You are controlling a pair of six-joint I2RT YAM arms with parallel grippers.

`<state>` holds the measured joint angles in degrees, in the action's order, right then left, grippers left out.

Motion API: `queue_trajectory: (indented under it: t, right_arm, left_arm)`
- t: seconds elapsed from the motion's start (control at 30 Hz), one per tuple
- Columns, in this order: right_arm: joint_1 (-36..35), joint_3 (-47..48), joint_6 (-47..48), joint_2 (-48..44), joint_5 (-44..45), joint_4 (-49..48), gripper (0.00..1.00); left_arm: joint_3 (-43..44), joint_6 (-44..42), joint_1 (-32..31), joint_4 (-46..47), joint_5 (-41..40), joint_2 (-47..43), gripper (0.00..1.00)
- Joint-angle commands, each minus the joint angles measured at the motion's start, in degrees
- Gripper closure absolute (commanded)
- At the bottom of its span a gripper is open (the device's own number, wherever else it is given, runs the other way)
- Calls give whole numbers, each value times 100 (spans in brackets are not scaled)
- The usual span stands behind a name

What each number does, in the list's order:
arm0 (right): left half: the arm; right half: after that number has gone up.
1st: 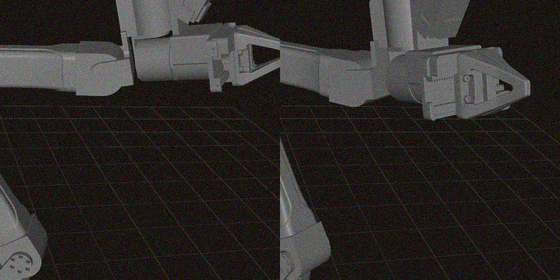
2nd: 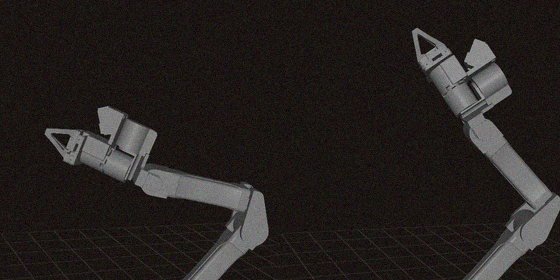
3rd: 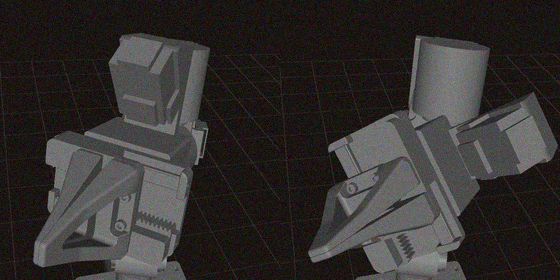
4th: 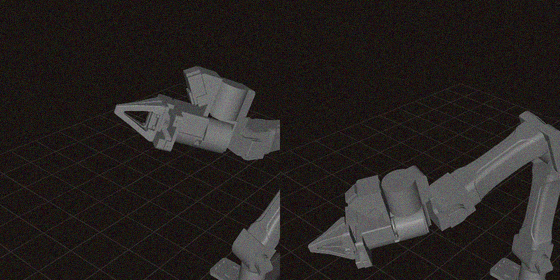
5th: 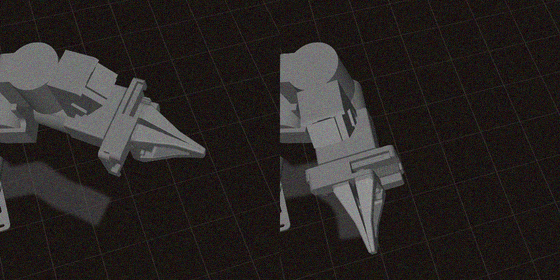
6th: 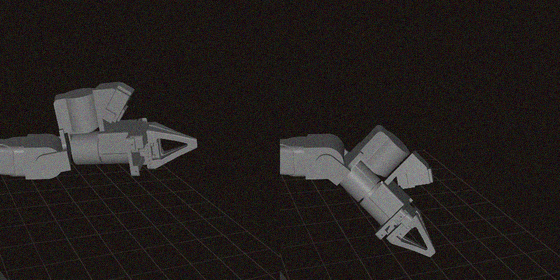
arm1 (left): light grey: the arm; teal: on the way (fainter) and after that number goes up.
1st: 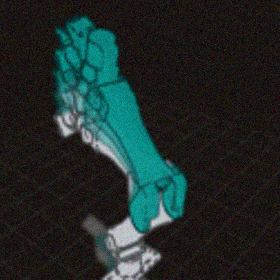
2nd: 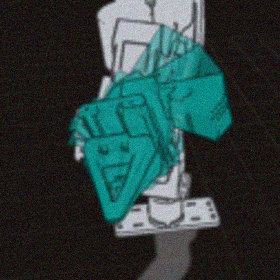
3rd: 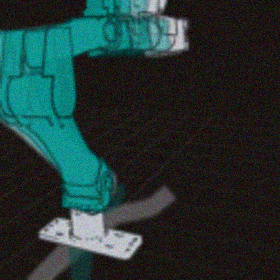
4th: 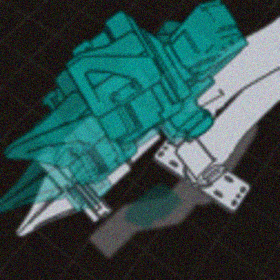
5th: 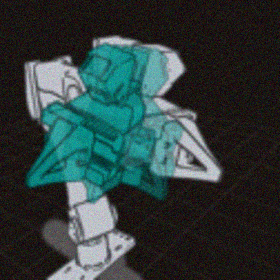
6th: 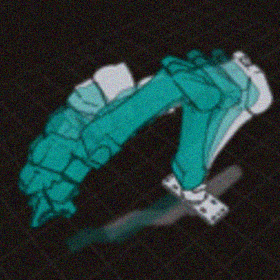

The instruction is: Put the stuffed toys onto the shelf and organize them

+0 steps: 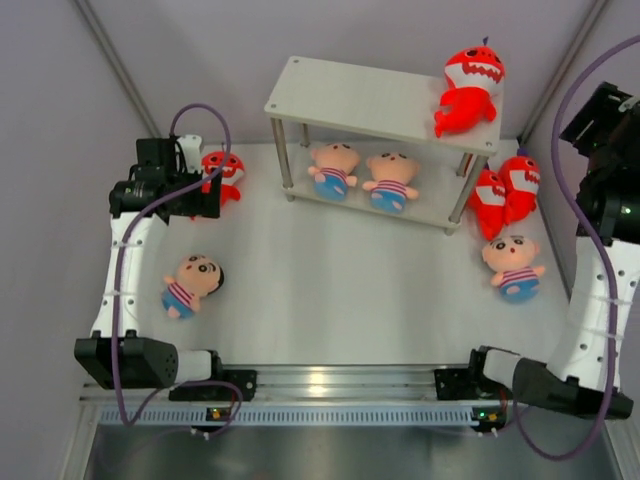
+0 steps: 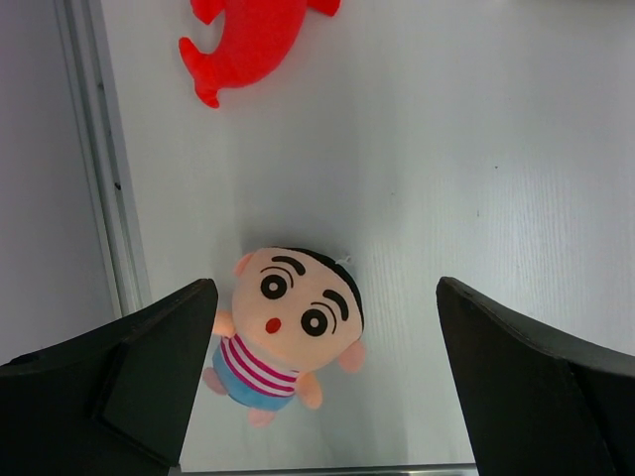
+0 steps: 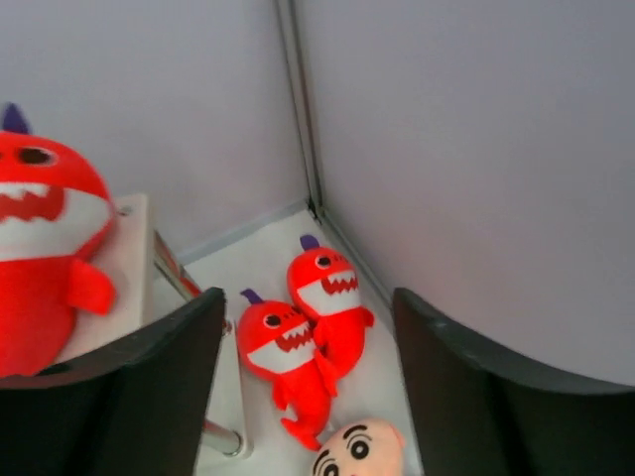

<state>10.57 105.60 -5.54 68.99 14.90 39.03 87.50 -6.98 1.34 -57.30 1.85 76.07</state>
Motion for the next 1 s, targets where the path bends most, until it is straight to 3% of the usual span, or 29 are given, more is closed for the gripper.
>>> queue_trajectory:
  t: [0.0, 0.03, 0.1, 0.2, 0.23, 0.33, 0.67, 0.8, 0.9, 0.97]
  right_arm:
    - [892, -1355, -596, 300, -1159, -200, 37]
    - [1277, -2019, -911, 212, -1330, -681, 49]
    - [1535, -2525, -1089, 281, -1384, -1097, 49]
    - [1650, -2896, -1089, 877, -1410, -1310, 40]
    - [1650, -3018, -1055, 1044, -1419, -1432, 32]
    - [1641, -3291, -932, 1616, -1682, -1775, 28]
    - [1650, -2782, -562, 3533, -1771, -2083, 23]
    - [1650, -2475, -456, 3999, -2359, -2109, 24]
    - [1650, -2466, -518, 4192, -2360, -2215, 35]
    - [1650, -2422, -492, 4298, -2508, -2233, 59]
  left_arm:
    - [-5, 22, -2, 34, 53, 48, 2]
    - [-14, 39, 6, 34, 61, 65, 2]
    - [-32, 22, 6, 34, 114, 48, 2]
    - [-58, -31, 6, 34, 97, 65, 2]
    - [-58, -40, -2, 34, 79, 92, 2]
    - [-84, -40, 6, 34, 96, 109, 2]
    - [-155, -31, 6, 34, 202, 215, 2]
    - [-172, -5, -2, 43, 211, 259, 2]
    - [-190, 4, 6, 52, 158, 294, 2]
    - [-181, -5, 6, 52, 132, 259, 2]
